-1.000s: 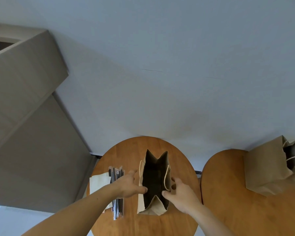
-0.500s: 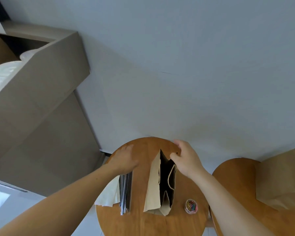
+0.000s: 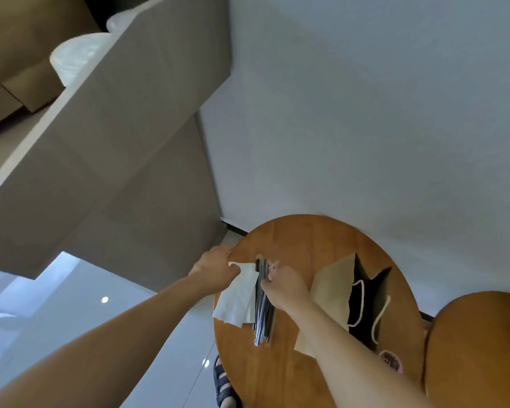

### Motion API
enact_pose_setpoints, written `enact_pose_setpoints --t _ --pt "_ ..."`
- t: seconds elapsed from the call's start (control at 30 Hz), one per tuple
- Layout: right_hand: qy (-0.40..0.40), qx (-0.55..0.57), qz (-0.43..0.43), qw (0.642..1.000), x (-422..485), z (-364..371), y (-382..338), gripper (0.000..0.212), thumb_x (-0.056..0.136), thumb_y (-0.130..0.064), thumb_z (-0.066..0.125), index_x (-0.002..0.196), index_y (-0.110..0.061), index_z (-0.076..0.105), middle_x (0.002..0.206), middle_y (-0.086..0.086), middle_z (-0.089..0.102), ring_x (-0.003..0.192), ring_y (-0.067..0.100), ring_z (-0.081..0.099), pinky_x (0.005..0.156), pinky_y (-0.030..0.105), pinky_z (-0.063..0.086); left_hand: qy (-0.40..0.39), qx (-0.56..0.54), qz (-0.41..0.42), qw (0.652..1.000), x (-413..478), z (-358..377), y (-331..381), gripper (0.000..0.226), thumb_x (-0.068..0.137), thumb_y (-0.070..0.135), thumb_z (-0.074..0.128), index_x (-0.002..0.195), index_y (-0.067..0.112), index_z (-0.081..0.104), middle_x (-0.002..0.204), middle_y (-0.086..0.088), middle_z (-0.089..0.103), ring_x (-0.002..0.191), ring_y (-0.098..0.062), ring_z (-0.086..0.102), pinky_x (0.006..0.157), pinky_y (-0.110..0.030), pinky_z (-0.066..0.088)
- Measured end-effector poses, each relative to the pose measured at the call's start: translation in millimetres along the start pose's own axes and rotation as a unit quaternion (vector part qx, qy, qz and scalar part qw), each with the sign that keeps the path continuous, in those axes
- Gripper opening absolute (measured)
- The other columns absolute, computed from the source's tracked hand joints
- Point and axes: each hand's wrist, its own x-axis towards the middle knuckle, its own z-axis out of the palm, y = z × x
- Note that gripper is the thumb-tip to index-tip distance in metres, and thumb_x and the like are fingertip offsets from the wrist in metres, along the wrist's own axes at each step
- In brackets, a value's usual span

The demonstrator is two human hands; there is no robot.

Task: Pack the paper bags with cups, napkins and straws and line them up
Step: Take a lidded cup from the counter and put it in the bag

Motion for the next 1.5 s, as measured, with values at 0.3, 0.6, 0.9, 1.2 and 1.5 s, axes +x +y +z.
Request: enact_pose_setpoints --t 0.3,0.6,0.9,1.2,1.5 --pt "-0.014 0.012 0.133 0.991 76 100 30 0.030 0.097 -0.032 0.053 0.076 -0.011 0.048 0.056 -0.002 0.043 0.040 0.009 0.040 0.033 0.018 0.027 -0.039 -0.014 -0.069 0.997 36 24 -57 0.053 0.098 0.031 0.055 0.148 0.023 0.040 0.150 0.001 0.045 0.130 -0.021 0.050 0.104 -0.034 0.043" --pt "0.032 0.001 0.167 0.985 120 126 37 0.033 0.097 -0.036 0.053 0.094 -0.004 0.060 0.062 0.004 0.058 0.048 0.018 0.056 0.041 0.026 0.045 -0.056 -0.029 -0.075 0.995 47 36 -72 0.053 0.098 0.033 0.054 0.148 0.023 0.039 0.150 0.002 0.045 0.131 -0.020 0.049 0.105 -0.034 0.043" --pt "0.043 -0.011 0.157 0.987 114 117 36 0.028 0.097 -0.032 0.053 0.087 -0.007 0.062 0.052 -0.001 0.051 0.035 0.009 0.044 0.029 0.015 0.025 -0.056 -0.031 -0.058 0.996 42 30 -68 0.051 0.098 0.033 0.055 0.147 0.023 0.041 0.149 0.002 0.046 0.131 -0.019 0.049 0.106 -0.032 0.041" --pt "0.043 0.017 0.122 0.992 91 78 17 0.047 0.093 -0.036 0.057 0.054 -0.016 0.040 0.042 -0.005 0.038 0.027 0.006 0.032 0.034 0.017 0.025 -0.021 -0.043 -0.046 0.998 19 -11 -50 0.055 0.099 0.033 0.053 0.151 0.025 0.035 0.155 0.003 0.039 0.136 -0.020 0.044 0.110 -0.035 0.041" --pt "0.060 -0.002 0.089 0.994 72 67 6 0.042 0.095 -0.034 0.056 0.059 -0.016 0.046 0.048 -0.006 0.045 0.033 0.002 0.039 0.037 0.018 0.031 -0.019 -0.048 -0.063 0.997 -5 -13 -55 0.054 0.099 0.030 0.055 0.150 0.026 0.037 0.153 0.004 0.040 0.134 -0.018 0.046 0.104 -0.028 0.042"
